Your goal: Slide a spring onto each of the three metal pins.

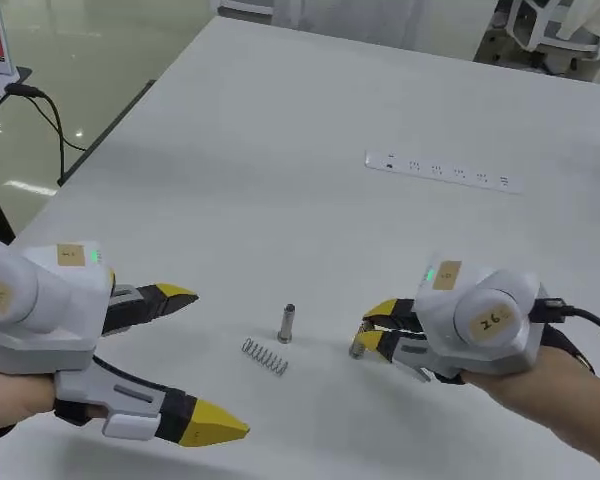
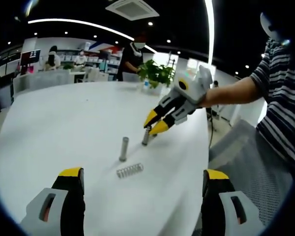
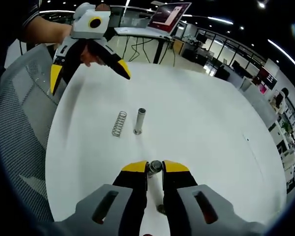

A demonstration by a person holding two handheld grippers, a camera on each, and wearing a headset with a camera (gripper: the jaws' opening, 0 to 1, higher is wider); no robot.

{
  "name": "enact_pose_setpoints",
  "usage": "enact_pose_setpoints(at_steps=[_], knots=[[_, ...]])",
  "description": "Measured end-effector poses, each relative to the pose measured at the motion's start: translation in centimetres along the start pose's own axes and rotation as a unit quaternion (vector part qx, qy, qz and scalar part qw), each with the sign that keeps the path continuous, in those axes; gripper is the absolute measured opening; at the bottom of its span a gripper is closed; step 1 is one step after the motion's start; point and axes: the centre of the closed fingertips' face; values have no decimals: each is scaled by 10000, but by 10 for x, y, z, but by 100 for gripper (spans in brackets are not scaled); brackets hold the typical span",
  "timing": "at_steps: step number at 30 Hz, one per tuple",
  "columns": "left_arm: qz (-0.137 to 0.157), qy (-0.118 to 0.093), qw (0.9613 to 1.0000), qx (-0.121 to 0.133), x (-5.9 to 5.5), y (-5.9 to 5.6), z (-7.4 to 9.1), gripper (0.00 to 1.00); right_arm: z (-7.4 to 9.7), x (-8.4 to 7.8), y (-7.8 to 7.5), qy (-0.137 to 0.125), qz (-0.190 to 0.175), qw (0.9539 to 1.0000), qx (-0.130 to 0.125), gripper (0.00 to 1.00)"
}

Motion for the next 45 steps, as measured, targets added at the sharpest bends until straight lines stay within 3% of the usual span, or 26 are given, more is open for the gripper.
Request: enact_pose_setpoints(at_steps=[10,21,28,35,45], knots=[[10,-16,10000,8,2,1,0,97,4,2,-1,-33,-63,9999,73,11],[16,-89,10000,29,5,1,3,97,34,24,-8,-542,-537,9968,-235,10],[37,-97,9999,45,5,2,3,97,44,19,14,-650,-904,9938,-69,10],[55,-84,9999,31,4,1,2,97,43,3,34,-472,-1124,9925,86,9],[71,-71,9999,91,3,3,5,96,34,9,47,-475,-1216,9912,234,10]])
Point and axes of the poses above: the centre of the closed fingertips' face, and the gripper's own axes: z roughly backward along the fingers, y roughly to its left, x roughly out of its top, and after that the axes turned 15 degrees about z, right-handed
